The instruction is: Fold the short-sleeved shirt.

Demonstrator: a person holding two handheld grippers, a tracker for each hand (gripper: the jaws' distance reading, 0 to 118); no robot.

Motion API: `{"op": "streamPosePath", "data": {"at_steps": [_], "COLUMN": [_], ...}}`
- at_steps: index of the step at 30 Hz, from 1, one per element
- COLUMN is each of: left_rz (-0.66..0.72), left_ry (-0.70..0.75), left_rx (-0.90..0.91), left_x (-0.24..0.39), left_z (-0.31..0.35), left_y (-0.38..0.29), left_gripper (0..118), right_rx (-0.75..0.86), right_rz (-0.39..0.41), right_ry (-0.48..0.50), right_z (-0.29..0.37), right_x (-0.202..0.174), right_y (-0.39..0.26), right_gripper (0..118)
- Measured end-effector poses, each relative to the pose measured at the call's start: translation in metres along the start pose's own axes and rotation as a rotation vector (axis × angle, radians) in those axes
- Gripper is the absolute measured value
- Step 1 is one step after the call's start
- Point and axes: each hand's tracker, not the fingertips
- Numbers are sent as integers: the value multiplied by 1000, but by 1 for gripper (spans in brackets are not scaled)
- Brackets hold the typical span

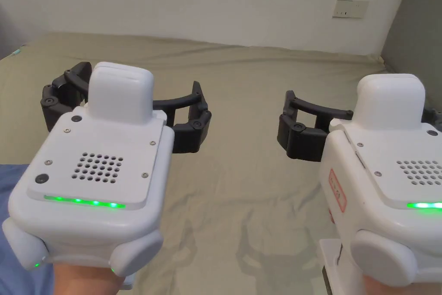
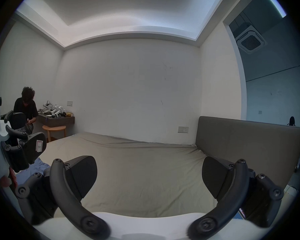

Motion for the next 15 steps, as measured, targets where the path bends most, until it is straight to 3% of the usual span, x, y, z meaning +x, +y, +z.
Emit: {"op": "streamPosePath", "data": {"at_steps": [6, 13, 15], "left_rz": [29, 13, 14], "left_ry": [-20, -23, -33], "left_rx": [-18, -31, -34], "left_x": [-6, -5, -3], "left_z": [0, -2, -3], "left_y": [3, 1, 1], "left_gripper": [118, 117, 107], "right_rx": [11, 21, 21], "right_rz": [89, 88, 99], "right_ry": [-31, 5, 7], "right_z": [-2, -1, 0], "right_x": [-12, -8, -10], "right_y": [2, 0, 1], "right_gripper": [118, 118, 118]}}
